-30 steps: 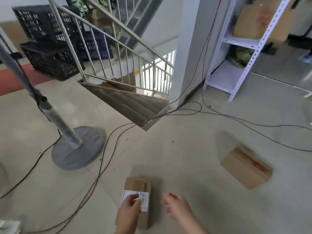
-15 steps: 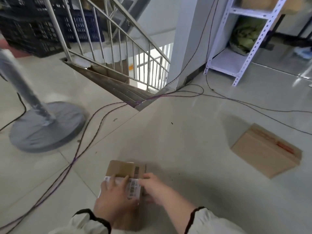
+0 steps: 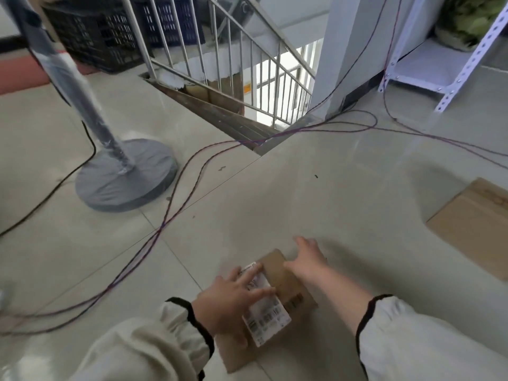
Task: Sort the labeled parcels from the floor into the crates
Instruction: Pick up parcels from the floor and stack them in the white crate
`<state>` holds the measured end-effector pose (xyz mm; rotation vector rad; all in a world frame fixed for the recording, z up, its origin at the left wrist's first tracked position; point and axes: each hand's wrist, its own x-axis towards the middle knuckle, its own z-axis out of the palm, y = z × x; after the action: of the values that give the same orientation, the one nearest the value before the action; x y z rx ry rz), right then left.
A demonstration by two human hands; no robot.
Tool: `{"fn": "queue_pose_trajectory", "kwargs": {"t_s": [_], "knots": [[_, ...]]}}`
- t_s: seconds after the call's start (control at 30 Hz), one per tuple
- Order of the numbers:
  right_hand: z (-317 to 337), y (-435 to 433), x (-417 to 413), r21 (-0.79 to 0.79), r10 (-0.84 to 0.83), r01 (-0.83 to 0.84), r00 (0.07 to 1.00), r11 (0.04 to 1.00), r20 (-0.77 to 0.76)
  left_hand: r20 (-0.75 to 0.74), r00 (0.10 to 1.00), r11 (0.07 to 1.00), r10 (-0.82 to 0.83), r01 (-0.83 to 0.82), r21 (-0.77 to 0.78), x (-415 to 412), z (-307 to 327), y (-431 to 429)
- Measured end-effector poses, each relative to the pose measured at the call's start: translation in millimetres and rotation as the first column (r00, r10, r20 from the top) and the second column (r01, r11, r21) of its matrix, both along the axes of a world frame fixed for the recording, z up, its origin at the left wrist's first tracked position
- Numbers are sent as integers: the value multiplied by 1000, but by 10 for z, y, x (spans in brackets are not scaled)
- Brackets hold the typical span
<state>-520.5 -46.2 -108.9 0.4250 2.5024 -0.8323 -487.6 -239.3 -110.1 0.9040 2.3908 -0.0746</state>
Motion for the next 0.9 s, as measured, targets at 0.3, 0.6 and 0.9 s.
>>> {"fn": "queue_pose_trajectory", "kwargs": {"t_s": [0.3, 0.6, 0.9], "knots": [[-163, 350, 134, -338, 23, 137, 903, 931, 429, 102, 668, 667, 737, -744, 51, 216, -83, -368], [-34, 284, 203, -323, 21, 216, 803, 921, 596, 392, 360, 325, 847, -933, 155, 236, -80, -285], [-87, 331, 139, -210, 88, -20, 943, 978, 322, 481, -6, 178, 877, -924, -337, 40, 237, -373]]}}
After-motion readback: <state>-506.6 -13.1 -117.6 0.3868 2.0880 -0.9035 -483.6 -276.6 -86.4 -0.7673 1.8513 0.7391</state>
